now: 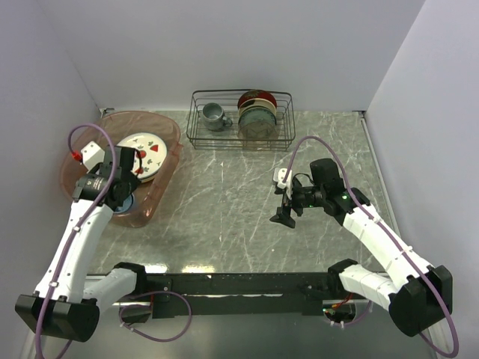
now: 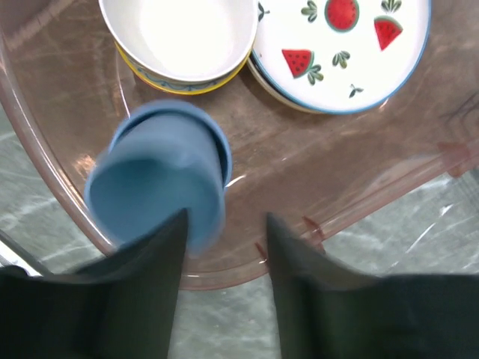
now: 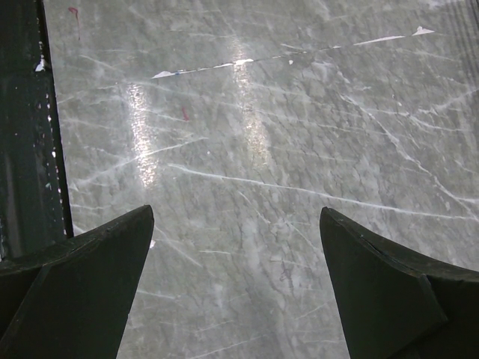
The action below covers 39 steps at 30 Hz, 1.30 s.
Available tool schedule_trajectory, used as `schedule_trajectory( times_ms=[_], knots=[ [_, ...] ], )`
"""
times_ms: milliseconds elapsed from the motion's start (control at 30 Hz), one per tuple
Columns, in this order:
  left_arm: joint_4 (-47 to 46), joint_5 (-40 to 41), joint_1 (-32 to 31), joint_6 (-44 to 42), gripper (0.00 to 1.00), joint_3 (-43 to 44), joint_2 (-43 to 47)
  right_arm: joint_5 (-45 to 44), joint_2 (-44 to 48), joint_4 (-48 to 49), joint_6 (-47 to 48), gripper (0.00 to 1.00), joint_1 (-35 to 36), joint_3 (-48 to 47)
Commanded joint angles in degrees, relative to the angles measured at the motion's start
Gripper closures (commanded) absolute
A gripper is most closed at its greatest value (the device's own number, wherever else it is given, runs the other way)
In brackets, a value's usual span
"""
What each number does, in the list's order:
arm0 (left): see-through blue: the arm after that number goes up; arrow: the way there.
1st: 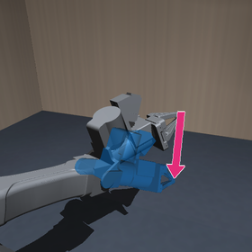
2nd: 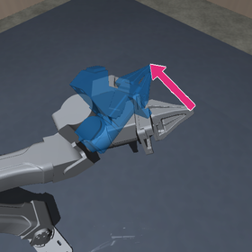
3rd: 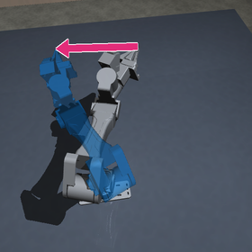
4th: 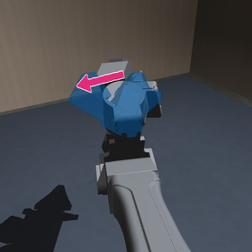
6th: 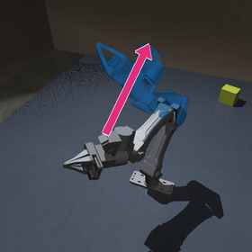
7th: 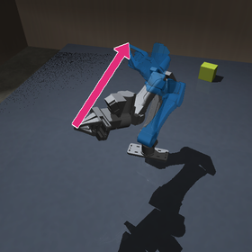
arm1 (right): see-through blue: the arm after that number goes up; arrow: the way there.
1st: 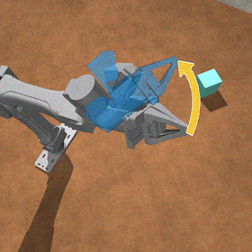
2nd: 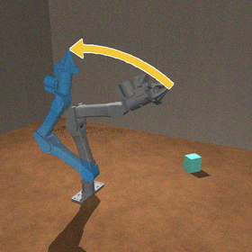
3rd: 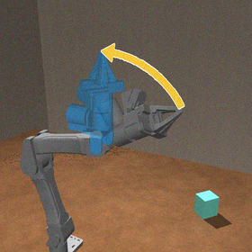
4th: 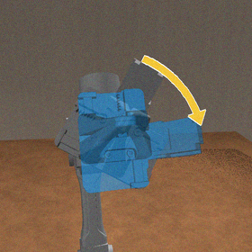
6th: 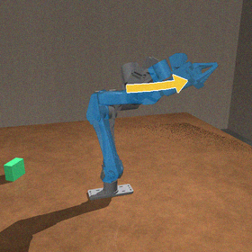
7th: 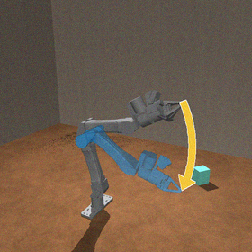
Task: Place the mixed dishes into the plastic bin
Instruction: Place the cup in the plastic bin, then reset both arms
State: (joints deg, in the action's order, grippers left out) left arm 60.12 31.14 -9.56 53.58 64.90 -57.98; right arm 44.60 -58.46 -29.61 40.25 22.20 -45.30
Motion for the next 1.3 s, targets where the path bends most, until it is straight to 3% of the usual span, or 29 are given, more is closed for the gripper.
schedule_trajectory(
  times_ms=[0, 100, 467, 633, 733, 867, 900, 1000, 1267],
  knots=[
    [-2.29, -0.02, 0.95, -0.06, 0.36, 0.57, 0.06, 0.58, 1.59, 1.13, 0.79, 0.00, -0.22, 0.21],
    [-2.11, 0.15, 1.39, -0.49, 0.23, 1.89, -0.38, 0.58, 1.68, 1.13, 0.71, 0.00, -0.31, 0.21],
    [-1.84, 0.16, 1.65, -2.95, 0.14, 8.92, -0.74, -0.65, 2.56, 1.74, 0.36, 0.00, -0.31, 0.21],
    [-6.23, -8.79, 1.65, -8.04, 0.01, 8.22, 3.21, -1.27, 4.05, 3.06, -1.22, 0.00, -2.24, -0.05],
    [-11.93, -17.31, 1.65, -12.88, 0.01, 5.51, 7.95, -1.53, 6.59, 5.08, -3.77, 0.00, -5.40, 0.21],
    [-20.20, -26.99, 1.65, -16.84, 0.01, 0.93, 15.69, -7.31, 12.30, 10.86, -13.13, 0.00, -8.31, 0.48],
    [-22.13, -28.14, 1.65, -17.80, 0.01, -0.12, 18.05, -13.69, 13.27, 12.10, -15.79, 0.00, -8.57, 0.13],
    [-23.64, -31.74, 1.65, -19.73, 0.01, -0.92, 20.96, -24.43, 15.39, 11.68, -22.75, 0.00, -9.01, -3.81],
    [-24.70, -38.25, 1.65, -21.24, 0.01, -1.45, 24.05, -37.47, 18.55, 8.78, -39.71, 0.00, -10.86, -12.52]
  ],
)
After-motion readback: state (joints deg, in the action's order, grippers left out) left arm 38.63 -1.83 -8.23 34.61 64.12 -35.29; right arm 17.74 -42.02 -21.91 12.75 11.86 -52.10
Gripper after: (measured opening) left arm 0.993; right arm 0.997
